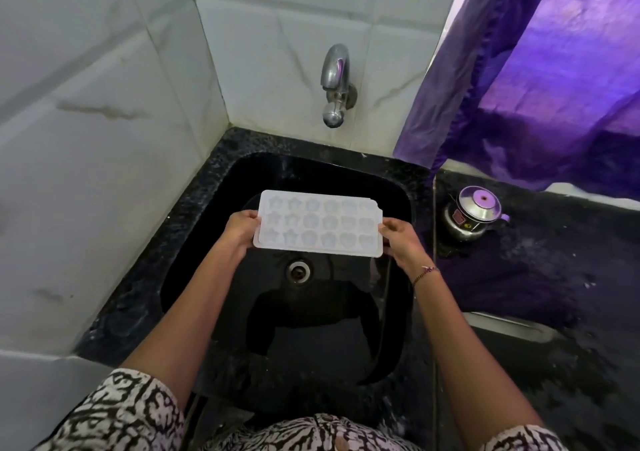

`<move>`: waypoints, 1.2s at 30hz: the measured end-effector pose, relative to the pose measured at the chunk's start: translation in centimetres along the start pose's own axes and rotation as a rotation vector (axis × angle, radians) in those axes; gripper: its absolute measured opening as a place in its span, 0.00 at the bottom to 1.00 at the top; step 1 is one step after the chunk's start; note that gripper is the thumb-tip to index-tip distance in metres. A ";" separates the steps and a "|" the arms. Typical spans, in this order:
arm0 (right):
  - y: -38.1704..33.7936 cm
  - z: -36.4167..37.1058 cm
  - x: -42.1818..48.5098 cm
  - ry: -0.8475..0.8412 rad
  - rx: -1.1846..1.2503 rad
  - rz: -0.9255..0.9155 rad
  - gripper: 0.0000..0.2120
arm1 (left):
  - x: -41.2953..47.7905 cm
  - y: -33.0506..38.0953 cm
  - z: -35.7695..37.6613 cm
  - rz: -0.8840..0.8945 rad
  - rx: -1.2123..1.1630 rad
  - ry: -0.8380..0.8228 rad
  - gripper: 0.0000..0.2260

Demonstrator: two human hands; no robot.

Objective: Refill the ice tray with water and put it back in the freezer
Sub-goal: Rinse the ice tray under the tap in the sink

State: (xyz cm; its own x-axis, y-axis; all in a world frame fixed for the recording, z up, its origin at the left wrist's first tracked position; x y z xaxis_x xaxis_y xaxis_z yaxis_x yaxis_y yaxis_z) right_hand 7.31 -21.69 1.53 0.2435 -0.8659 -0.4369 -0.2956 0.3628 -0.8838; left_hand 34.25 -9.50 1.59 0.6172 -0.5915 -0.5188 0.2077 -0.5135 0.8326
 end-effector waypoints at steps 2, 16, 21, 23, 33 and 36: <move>-0.3 0.0 0.5 0.017 -0.024 -0.043 0.11 | 0.9 0.3 -0.1 0.039 0.028 0.019 0.09; -1.2 0.1 1.4 0.233 -0.231 -0.503 0.20 | 2.9 2.7 -1.1 0.648 0.298 0.183 0.12; -1.0 0.4 1.6 0.236 -0.240 -0.573 0.22 | 2.4 2.3 -0.9 0.652 0.256 0.195 0.09; -1.0 0.5 1.6 0.230 -0.237 -0.591 0.21 | 2.6 2.1 -0.8 0.637 0.227 0.195 0.08; -1.1 1.3 3.0 0.019 -0.195 -0.477 0.10 | 4.2 2.0 -1.8 0.587 0.191 0.359 0.11; -0.9 1.9 3.0 -0.034 0.003 -0.333 0.09 | 4.3 1.8 -1.9 0.493 0.066 0.350 0.18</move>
State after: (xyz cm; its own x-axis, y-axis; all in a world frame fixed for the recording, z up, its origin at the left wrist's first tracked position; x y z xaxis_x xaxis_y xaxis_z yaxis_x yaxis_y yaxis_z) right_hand 10.07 -23.99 0.71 0.3573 -0.9250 -0.1296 -0.1922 0.0630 -0.9793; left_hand 38.71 -11.78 1.25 0.8441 -0.5353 0.0290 -0.2067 -0.2749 0.9390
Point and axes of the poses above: each hand's wrist, its own x-axis towards the middle knuckle, its own z-axis out of the palm, y = z × x, the point moved 3 cm from there along x, towards the middle knuckle
